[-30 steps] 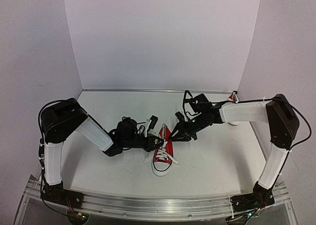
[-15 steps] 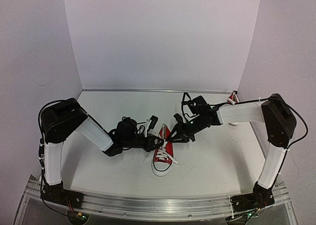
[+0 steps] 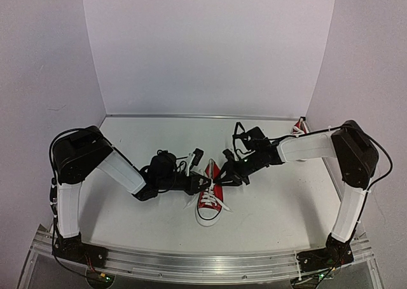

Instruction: Tie the shoes

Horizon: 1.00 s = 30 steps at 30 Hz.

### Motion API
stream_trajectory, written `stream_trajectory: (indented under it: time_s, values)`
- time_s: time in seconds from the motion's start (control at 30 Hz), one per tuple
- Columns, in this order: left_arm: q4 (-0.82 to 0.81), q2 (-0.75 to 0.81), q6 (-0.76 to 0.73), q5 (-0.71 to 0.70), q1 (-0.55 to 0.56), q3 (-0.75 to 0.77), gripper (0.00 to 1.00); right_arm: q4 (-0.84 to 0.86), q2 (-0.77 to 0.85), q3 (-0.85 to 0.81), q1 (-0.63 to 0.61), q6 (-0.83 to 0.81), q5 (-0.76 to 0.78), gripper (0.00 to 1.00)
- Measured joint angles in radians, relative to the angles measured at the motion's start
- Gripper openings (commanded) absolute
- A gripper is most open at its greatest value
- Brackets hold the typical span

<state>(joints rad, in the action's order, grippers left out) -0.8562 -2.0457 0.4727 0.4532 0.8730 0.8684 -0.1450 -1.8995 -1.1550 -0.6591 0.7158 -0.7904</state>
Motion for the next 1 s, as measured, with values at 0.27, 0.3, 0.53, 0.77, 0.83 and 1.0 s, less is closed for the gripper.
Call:
stream_trajectory:
  time_s: [0.27, 0.3, 0.53, 0.77, 0.83, 1.0]
  values:
    - [0.001, 0.000, 0.000, 0.002, 0.000, 0.000, 0.00, 0.040, -0.018, 0.008, -0.006, 0.022, -0.016, 0.18]
    - [0.001, 0.000, 0.000, 0.003, 0.000, 0.000, 0.00, 0.041, -0.018, 0.009, -0.006, 0.023, -0.018, 0.17]
    - [0.001, 0.000, -0.001, 0.011, -0.004, 0.000, 0.00, 0.053, -0.024, 0.009, -0.006, 0.034, -0.031, 0.00]
    - [0.027, 0.009, -0.036, 0.013, -0.005, 0.000, 0.10, 0.054, -0.024, 0.012, -0.007, 0.036, -0.029, 0.00]
    - [0.059, 0.024, -0.055, 0.008, -0.005, 0.000, 0.15, 0.054, -0.024, 0.012, -0.009, 0.036, -0.030, 0.00]
    - [0.173, 0.102, -0.120, -0.007, -0.011, -0.002, 0.26, 0.053, -0.022, 0.013, -0.011, 0.035, -0.021, 0.00]
